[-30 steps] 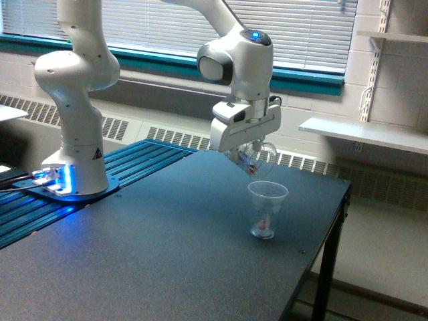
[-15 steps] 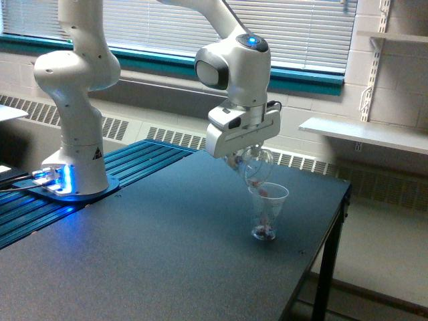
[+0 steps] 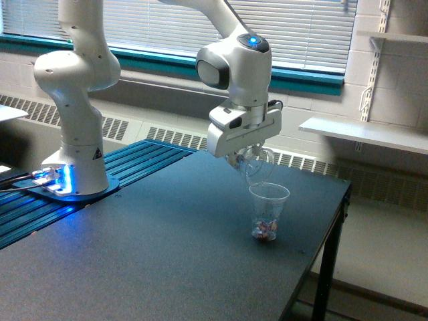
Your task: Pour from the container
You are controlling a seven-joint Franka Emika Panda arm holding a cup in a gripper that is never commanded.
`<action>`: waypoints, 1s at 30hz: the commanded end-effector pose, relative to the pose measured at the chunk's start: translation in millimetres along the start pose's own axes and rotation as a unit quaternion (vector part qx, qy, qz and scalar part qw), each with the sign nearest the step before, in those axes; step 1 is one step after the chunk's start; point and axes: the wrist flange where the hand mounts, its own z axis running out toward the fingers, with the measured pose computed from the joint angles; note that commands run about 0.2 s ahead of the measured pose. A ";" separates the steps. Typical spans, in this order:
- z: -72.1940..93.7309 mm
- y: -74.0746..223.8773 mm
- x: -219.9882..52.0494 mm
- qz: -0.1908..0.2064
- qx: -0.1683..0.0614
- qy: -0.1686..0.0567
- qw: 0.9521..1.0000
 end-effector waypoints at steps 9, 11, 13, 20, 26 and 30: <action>-7.5 0.5 -9.0 0.006 -0.001 -0.029 1.000; -9.0 0.2 -8.3 0.008 -0.001 -0.033 0.999; -11.3 -0.7 -7.0 0.010 0.000 -0.035 0.999; -11.5 -0.5 0.8 0.015 -0.008 -0.035 0.999; -11.4 -1.5 3.1 0.030 -0.012 -0.051 0.998; -10.3 -4.2 0.9 0.027 -0.016 -0.055 0.998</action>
